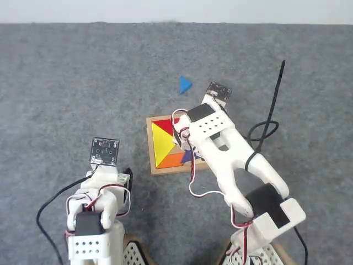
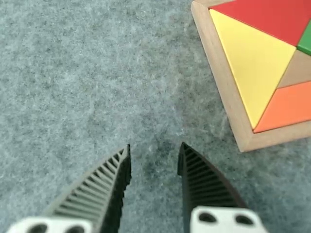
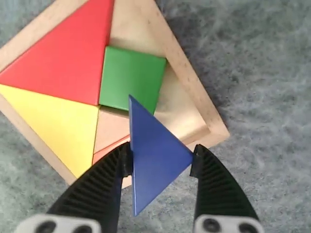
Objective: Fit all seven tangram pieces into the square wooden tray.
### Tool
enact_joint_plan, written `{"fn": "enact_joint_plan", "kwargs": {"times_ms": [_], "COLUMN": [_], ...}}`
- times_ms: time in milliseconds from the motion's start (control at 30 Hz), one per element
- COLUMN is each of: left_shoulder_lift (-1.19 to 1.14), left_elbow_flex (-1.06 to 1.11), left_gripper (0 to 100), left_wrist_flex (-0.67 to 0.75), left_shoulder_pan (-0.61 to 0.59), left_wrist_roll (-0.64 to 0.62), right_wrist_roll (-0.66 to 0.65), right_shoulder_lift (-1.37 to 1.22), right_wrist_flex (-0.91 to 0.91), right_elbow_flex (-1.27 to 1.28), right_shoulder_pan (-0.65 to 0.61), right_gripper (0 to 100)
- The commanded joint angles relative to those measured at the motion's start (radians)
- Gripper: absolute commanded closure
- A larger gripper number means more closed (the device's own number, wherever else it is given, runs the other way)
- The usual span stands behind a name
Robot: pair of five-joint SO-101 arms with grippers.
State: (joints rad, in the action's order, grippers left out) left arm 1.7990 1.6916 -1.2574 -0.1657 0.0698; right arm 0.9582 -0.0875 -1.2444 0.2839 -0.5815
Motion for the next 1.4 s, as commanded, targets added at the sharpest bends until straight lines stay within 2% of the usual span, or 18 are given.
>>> {"fn": "enact_joint_plan", "kwargs": {"times_ms": [0,733,833,1100,1367], "left_shoulder_lift": [0.028,0.028,0.028,0.028,0.028], "left_elbow_flex": [-0.008,-0.008,-0.008,-0.008,-0.008], "left_gripper": [85,85,85,85,85], "left_wrist_flex": [-0.009,-0.009,-0.009,-0.009,-0.009], "left_shoulder_pan": [0.003,0.003,0.003,0.003,0.003], "left_wrist_roll": [0.006,0.006,0.006,0.006,0.006], "right_wrist_roll": [0.005,0.005,0.005,0.011,0.005], "right_shoulder_lift": [0.061,-0.027,-0.024,-0.031,-0.019], "right_wrist_flex": [0.013,0.048,0.048,0.053,0.048], "right_elbow_flex": [-0.015,-0.040,-0.037,-0.003,-0.025], "right_shoulder_pan": [-0.007,-0.001,-0.001,-0.010,-0.002], "right_gripper": [90.0,89.7,84.2,59.5,58.8]}}
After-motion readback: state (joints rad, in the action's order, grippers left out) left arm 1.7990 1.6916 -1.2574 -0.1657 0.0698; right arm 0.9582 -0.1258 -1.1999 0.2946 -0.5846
